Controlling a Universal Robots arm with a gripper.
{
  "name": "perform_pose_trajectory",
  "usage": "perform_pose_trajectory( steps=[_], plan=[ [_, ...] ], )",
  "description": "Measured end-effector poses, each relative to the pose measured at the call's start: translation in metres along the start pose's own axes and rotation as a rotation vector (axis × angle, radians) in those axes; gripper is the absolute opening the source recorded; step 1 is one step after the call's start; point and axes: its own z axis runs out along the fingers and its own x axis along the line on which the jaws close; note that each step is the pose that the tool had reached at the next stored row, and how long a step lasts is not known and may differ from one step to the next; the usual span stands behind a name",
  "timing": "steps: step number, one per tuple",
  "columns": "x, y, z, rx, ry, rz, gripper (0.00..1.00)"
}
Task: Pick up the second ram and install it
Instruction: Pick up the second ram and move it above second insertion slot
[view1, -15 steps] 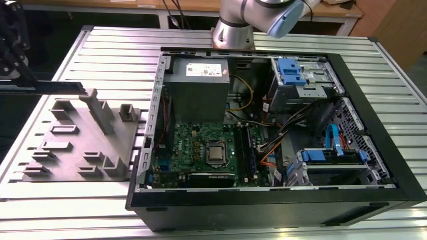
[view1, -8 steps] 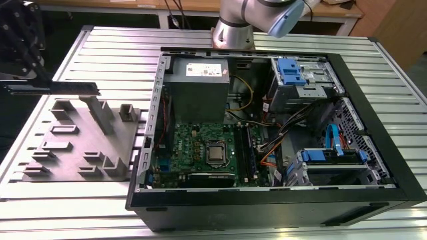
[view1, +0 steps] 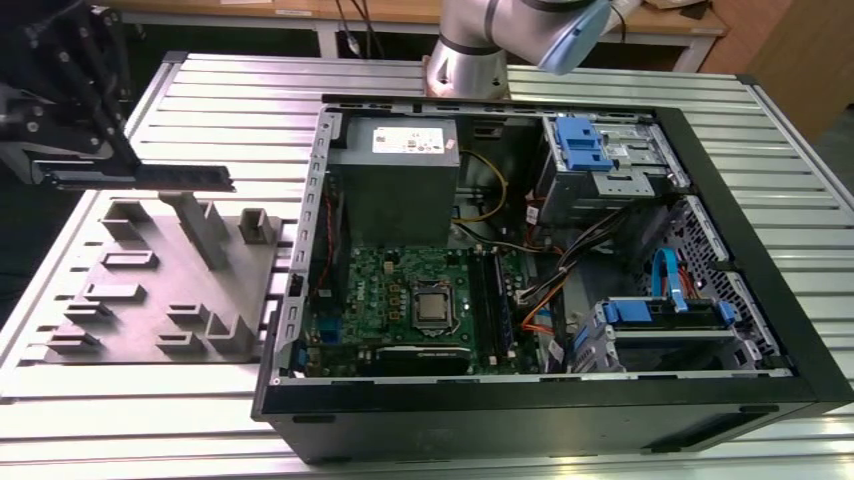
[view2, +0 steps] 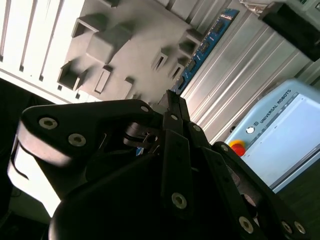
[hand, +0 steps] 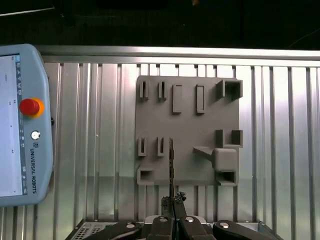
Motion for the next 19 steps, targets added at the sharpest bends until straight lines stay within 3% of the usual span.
perform_pose_trajectory(
  steps=[19],
  plan=[
    [-0.0002, -0.0630, -0.0024, -0.0117, 0.0001, 0.000, 0.08]
  ],
)
